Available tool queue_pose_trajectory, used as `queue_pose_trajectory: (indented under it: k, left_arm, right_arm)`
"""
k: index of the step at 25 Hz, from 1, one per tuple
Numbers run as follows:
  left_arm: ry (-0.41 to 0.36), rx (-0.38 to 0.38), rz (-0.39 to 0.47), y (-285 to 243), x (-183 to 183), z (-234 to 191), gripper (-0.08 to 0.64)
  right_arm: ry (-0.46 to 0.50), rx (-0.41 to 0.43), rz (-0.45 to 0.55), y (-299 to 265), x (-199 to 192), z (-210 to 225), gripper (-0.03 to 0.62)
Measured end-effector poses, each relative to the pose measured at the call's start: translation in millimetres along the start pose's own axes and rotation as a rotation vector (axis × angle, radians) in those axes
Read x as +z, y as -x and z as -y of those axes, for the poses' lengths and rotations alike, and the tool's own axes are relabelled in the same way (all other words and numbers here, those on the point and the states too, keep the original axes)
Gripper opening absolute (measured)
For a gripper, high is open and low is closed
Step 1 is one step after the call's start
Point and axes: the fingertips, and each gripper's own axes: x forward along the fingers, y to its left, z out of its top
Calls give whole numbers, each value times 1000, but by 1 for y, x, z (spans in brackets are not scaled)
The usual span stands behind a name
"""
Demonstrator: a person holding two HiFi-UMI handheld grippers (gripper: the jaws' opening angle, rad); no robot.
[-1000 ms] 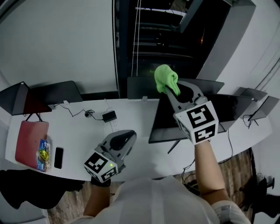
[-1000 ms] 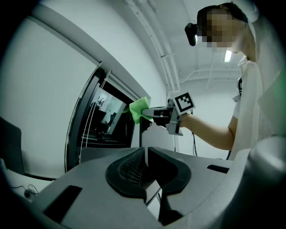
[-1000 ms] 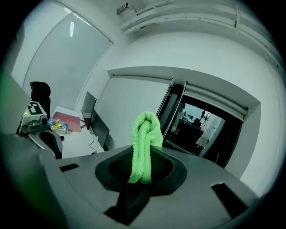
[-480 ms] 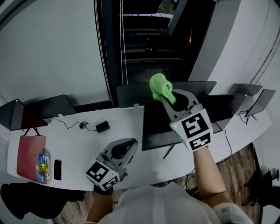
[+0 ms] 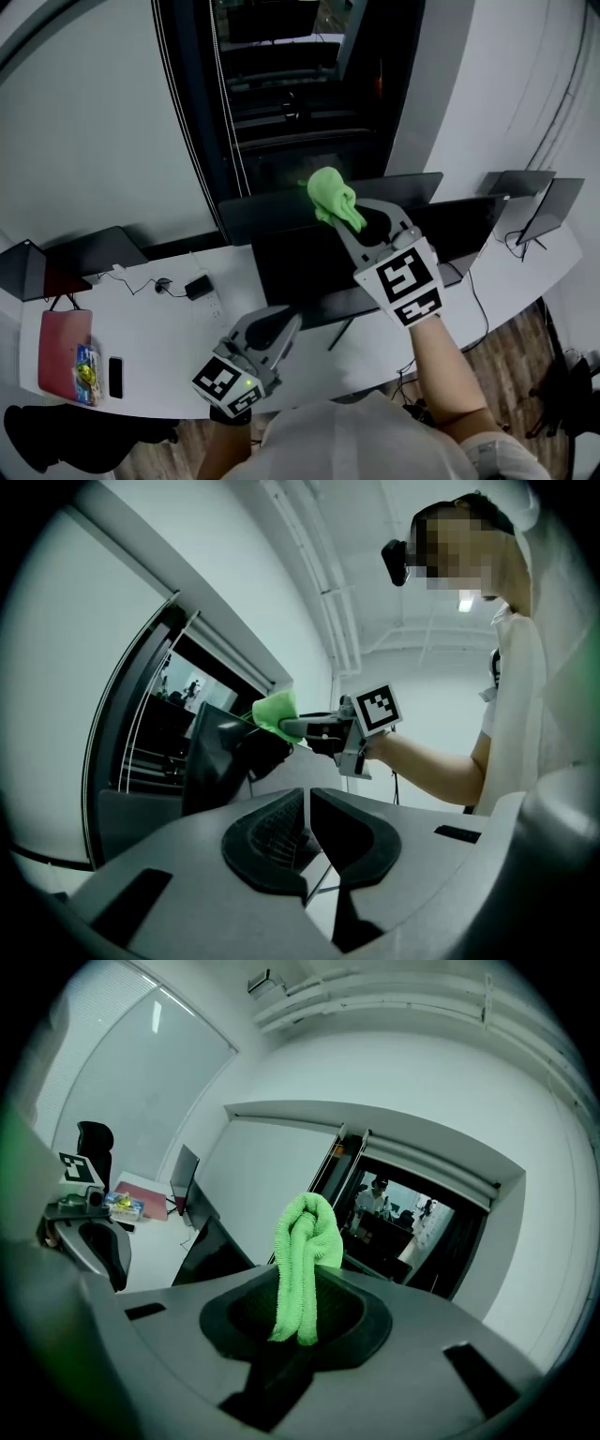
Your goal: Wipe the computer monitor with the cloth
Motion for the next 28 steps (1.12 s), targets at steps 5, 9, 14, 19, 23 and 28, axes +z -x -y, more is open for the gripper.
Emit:
queue_pose_trajectory:
  k: [5,9,14,19,23,28]
  left_arm:
    - [-2,7,-2,-33,-5,22,34]
    - [-3,1,-10,-60,-11,41,34]
    - [-9,-15,-19,-90,-16,63,34]
    - [-12,-39,-27,-117,-19,78,34]
    - [-16,-66,-32,-138,-21,88,34]
    - [-14,-98,-40,-161,-24,97,34]
  right_arm:
    - [13,4,7,18,-21,25,71]
    - [17,-2,6,34,-39,49,71]
    - [16,-16,8,50,-60,76,71]
    - [13,-31,0,63,-78,100,71]
    - [-8,-52,-9,76,-96,123,71]
    - [-29,-88,-29,91,-118,154,71]
